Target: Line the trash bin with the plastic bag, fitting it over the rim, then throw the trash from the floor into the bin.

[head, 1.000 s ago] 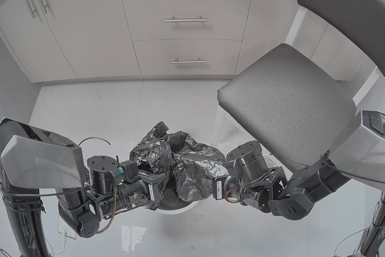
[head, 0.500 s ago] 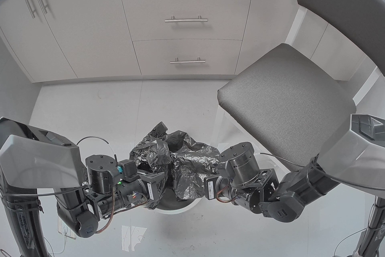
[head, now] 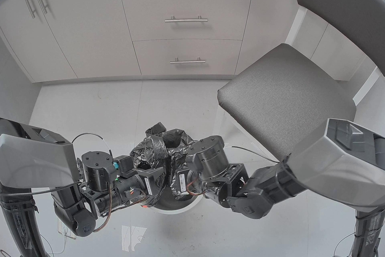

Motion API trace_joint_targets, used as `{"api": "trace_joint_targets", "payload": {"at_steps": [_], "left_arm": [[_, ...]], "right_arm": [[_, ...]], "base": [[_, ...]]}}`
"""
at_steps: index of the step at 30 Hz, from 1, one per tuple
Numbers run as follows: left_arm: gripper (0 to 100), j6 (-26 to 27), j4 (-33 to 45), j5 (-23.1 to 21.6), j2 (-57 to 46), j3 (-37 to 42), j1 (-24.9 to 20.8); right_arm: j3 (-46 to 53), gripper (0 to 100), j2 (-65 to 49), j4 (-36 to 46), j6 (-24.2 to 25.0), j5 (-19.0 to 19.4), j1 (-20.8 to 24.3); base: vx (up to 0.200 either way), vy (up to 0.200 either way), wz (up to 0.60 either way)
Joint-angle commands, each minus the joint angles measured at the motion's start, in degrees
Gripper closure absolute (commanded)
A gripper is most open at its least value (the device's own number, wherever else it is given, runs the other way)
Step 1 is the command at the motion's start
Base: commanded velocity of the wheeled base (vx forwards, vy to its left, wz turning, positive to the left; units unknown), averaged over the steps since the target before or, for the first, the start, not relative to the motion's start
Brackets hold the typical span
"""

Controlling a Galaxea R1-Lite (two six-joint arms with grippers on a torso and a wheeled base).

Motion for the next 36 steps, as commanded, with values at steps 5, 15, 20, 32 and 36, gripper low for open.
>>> {"api": "trace_joint_targets", "payload": {"at_steps": [5,15,20,32,36], "left_arm": [[100,-0.2,0.0,-0.1,-1.9,0.4,0.3],[100,0.0,0.1,0.0,-4.4,2.3,1.1],[100,0.1,0.1,0.0,-5.6,3.2,1.4],[100,0.2,0.0,-0.2,-2.7,2.8,3.4],[100,0.2,0.0,-0.2,-2.2,2.9,3.4]], "right_arm": [[-9.0,100,10.3,2.6,0.1,1.8,1.1],[-12.2,100,15.3,2.6,0.1,3.5,0.9],[-13.2,100,16.9,2.7,0.0,3.6,0.9],[-18.0,100,21.4,3.2,-2.0,3.3,-0.8],[-19.3,100,22.6,3.8,-2.0,2.8,-1.4]], "base": [[0.0,0.0,0.0],[0.0,0.0,0.0],[0.0,0.0,0.0],[0.0,0.0,0.0],[0.0,0.0,0.0]]}}
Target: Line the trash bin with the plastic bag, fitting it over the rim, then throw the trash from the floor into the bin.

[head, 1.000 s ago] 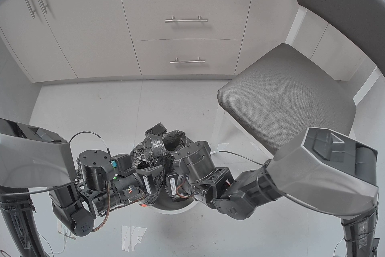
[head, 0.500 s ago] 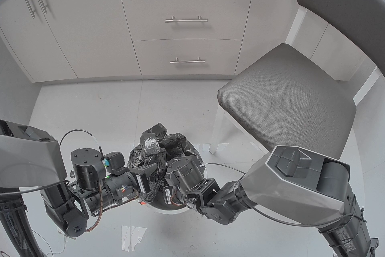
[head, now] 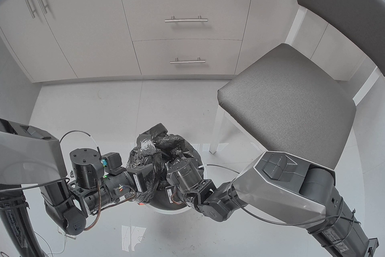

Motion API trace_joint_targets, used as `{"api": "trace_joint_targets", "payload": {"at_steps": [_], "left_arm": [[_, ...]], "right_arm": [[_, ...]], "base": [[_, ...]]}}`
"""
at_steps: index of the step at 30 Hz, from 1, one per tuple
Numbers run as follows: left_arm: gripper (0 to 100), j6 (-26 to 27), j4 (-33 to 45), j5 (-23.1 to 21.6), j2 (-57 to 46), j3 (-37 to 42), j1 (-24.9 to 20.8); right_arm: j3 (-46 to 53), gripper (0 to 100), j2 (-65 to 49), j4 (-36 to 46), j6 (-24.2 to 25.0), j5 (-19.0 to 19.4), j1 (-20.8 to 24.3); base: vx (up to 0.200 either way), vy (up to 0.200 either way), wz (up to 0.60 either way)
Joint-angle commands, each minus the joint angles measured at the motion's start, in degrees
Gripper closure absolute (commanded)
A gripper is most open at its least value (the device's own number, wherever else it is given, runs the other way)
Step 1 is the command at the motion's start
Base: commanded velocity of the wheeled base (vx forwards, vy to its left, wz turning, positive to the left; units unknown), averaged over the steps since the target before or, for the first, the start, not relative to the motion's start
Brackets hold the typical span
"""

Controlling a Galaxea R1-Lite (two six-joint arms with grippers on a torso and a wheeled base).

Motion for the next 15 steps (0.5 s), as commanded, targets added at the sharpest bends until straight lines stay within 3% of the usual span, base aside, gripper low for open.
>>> {"api": "trace_joint_targets", "payload": {"at_steps": [1,10,11,15], "left_arm": [[100,0.0,-0.1,0.0,1.2,0.0,0.2],[100,0.0,-0.1,0.0,1.7,-0.1,0.2],[100,0.0,-0.1,0.0,1.7,-0.1,0.2],[100,0.0,-0.1,0.0,1.6,0.0,0.2]], "right_arm": [[-1.2,100,1.8,0.5,0.0,-0.2,-0.9],[-2.7,100,1.9,2.7,0.0,-1.1,-1.6],[-2.6,0,1.9,2.7,0.0,-1.2,-1.6],[-2.4,0,1.6,2.4,0.4,-1.1,-1.0]], "base": [[0.0,0.0,0.0],[0.0,0.0,0.0],[0.0,0.0,0.0],[0.0,0.0,0.0]]}}
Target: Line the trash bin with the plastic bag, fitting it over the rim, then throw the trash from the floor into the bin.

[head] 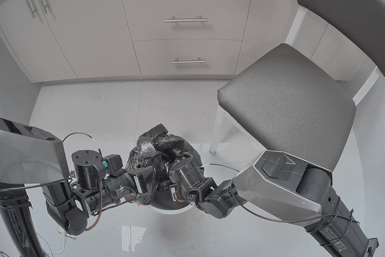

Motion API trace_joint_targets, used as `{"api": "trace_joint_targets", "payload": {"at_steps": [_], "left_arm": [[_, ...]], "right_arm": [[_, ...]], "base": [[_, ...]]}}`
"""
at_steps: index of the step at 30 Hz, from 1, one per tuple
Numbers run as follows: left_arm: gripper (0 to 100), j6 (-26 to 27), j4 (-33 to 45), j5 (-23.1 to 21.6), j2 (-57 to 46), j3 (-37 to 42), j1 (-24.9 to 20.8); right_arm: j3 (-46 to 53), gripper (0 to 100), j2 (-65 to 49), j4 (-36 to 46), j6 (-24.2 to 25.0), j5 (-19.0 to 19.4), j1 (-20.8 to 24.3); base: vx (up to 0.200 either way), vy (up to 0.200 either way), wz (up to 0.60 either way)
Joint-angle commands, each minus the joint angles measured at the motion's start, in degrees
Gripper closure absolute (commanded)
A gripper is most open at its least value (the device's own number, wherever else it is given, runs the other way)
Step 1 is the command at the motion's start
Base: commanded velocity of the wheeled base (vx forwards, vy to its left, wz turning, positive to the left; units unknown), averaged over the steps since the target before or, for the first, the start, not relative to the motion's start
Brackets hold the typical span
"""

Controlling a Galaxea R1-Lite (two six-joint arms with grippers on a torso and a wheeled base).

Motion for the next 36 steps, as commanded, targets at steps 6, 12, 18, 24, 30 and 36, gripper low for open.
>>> {"api": "trace_joint_targets", "payload": {"at_steps": [6,12,18,24,30,36], "left_arm": [[100,0.0,0.0,0.0,0.2,0.0,0.0],[100,0.0,0.0,0.0,0.3,0.2,0.0],[100,0.1,0.0,-0.2,0.2,0.2,-0.3],[100,0.1,0.0,-0.2,0.1,0.2,-0.5],[100,0.1,0.0,-0.2,-0.1,0.2,-0.5],[100,0.1,0.0,0.0,0.0,0.2,-0.5]], "right_arm": [[2.5,0,-3.5,-0.3,1.1,0.1,1.0],[7.8,0,-8.2,-0.5,2.7,0.1,1.8],[16.5,0,-14.9,-3.9,3.4,0.0,2.7],[17.6,0,-17.2,-5.7,2.9,-0.7,0.9],[18.7,0,-18.0,-5.7,2.8,-1.9,0.6],[18.3,0,-17.6,-5.7,3.1,-2.6,-0.6]], "base": [[0.0,0.0,0.0],[0.0,0.0,0.0],[0.0,0.0,0.0],[0.0,0.0,0.0],[0.0,0.0,0.0],[0.0,0.0,0.0]]}}
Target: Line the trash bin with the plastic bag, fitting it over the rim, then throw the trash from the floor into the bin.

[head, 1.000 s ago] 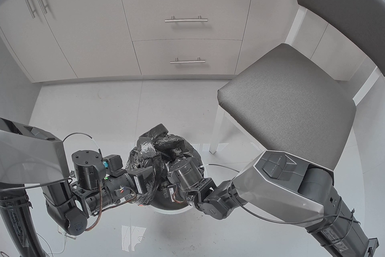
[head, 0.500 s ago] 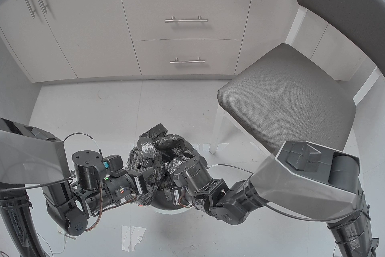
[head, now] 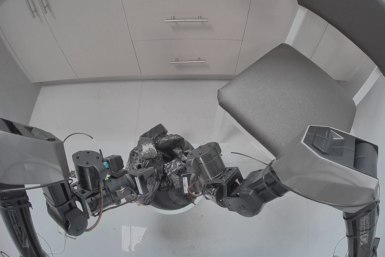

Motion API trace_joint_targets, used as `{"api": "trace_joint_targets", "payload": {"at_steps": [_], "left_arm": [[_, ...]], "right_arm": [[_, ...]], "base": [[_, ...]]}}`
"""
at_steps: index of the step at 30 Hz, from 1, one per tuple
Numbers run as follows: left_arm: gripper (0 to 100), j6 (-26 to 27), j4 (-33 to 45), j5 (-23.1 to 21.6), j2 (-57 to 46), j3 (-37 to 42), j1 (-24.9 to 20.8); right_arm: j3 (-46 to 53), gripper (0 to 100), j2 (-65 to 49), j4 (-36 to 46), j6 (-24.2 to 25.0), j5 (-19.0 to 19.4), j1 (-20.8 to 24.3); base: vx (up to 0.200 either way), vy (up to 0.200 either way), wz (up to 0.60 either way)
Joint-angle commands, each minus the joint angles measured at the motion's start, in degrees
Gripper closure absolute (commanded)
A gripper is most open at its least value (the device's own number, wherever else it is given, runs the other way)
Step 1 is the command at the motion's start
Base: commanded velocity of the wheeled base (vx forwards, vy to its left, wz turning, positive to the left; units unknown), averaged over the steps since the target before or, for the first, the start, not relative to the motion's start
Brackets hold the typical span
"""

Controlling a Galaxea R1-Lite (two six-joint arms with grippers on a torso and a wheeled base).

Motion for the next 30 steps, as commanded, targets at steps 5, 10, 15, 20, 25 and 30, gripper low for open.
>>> {"api": "trace_joint_targets", "payload": {"at_steps": [5,10,15,20,25,30], "left_arm": [[100,0.1,0.0,-0.1,0.0,0.0,0.1],[100,0.1,0.0,-0.1,0.0,0.0,0.0],[100,0.1,0.0,0.1,0.1,-0.1,0.0],[100,0.1,0.0,0.1,0.1,-0.2,0.0],[100,0.0,0.0,0.1,0.3,-0.3,0.0],[100,0.1,0.0,0.1,0.3,-0.2,0.0]], "right_arm": [[-1.9,0,1.5,0.1,-0.3,-5.6,-4.6],[-2.4,0,2.0,0.1,-0.4,-5.7,-6.2],[-2.7,0,1.6,0.1,-0.3,-5.6,-7.0],[-2.3,0,1.3,-0.1,0.0,-5.6,-7.3],[-2.7,0,2.5,-0.1,0.0,-5.6,-7.7],[-3.1,0,4.4,-0.1,-0.2,-5.6,-7.2]], "base": [[0.0,0.0,0.0],[0.0,0.0,0.0],[0.0,0.0,0.0],[0.0,0.0,0.0],[0.0,0.0,0.0],[0.0,0.0,0.0]]}}
